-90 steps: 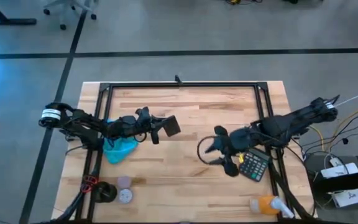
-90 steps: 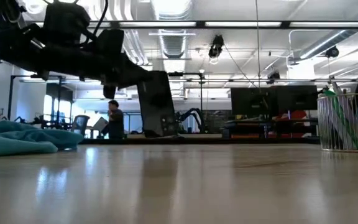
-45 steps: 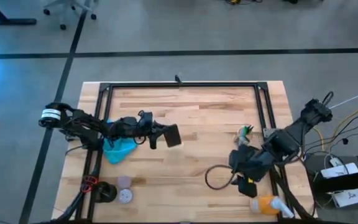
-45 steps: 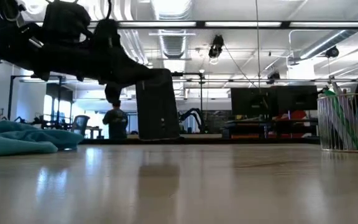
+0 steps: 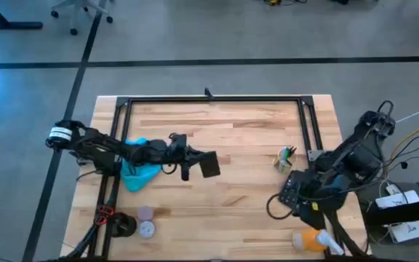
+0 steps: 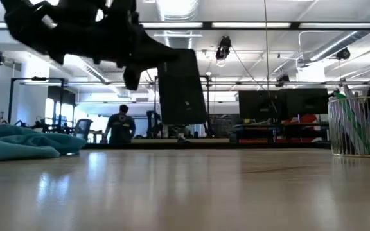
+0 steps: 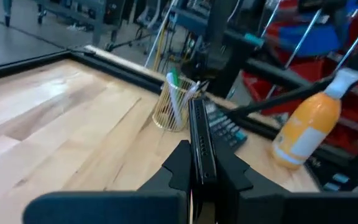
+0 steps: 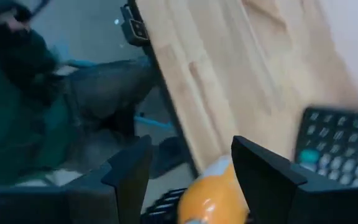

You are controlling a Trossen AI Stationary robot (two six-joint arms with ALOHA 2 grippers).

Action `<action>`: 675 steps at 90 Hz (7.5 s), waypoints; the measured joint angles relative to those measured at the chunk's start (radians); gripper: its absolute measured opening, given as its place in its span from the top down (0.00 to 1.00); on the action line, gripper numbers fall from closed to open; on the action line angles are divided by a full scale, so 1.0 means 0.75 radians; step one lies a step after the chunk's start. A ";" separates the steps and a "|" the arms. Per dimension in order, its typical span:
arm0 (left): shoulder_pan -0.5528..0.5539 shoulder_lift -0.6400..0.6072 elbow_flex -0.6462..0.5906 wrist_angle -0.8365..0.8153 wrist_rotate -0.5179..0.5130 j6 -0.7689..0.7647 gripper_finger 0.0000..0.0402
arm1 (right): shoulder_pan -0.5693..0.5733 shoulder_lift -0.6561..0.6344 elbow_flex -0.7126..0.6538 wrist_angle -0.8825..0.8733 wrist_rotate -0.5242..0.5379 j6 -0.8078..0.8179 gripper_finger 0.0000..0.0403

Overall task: Apply microfiber cloth
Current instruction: Spray the front and back of the black cellphone using the orange spray bottle

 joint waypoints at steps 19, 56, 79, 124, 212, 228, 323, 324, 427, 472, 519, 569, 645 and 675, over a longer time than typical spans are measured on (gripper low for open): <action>-0.002 0.095 0.106 -0.055 -0.016 0.067 0.97 | 0.088 -0.025 0.018 -0.011 -0.133 0.355 0.50; 0.129 0.314 0.345 -0.177 0.221 0.100 0.97 | 0.185 0.031 0.009 -0.177 -0.368 0.762 0.61; 0.163 0.362 0.466 -0.308 0.268 0.174 0.97 | 0.211 0.081 0.004 -0.161 -0.373 0.769 0.43; 0.158 0.363 0.471 -0.307 0.299 0.186 0.97 | 0.212 0.214 -0.008 -0.148 -0.457 0.614 0.33; 0.114 0.122 0.140 -0.163 0.598 0.061 0.97 | 0.187 0.361 0.034 -0.305 -0.493 -0.130 0.81; 0.132 0.032 0.122 -0.254 0.696 0.030 0.97 | 0.035 0.358 0.043 -0.368 -0.420 -0.615 0.81; 0.295 -0.070 0.205 -0.552 1.062 0.162 0.97 | -0.389 0.391 0.160 -0.132 0.244 -3.562 0.81; 0.297 -0.067 0.210 -0.552 1.062 0.163 0.97 | -0.389 0.391 0.159 -0.131 0.233 -3.580 0.81; 0.315 0.186 0.539 -0.636 0.949 0.169 0.97 | -0.525 0.436 0.181 -0.220 0.102 -4.498 0.79; 0.334 0.183 0.540 -0.667 0.949 0.210 0.97 | -0.513 0.447 0.181 -0.197 0.094 -4.428 0.69; 0.332 0.182 0.539 -0.676 0.950 0.210 0.97 | -0.426 0.359 0.235 -0.203 0.186 -4.027 0.71; 0.332 0.181 0.538 -0.702 0.950 0.371 0.97 | -0.452 0.297 0.478 -0.299 0.443 -1.941 0.72; 0.170 0.178 0.202 -0.106 0.827 0.508 0.97 | -0.157 -0.117 -0.867 0.432 0.307 -0.746 1.00; 0.168 0.179 0.164 -0.021 0.636 0.371 0.97 | -0.152 -0.019 -1.151 0.848 0.462 -0.798 1.00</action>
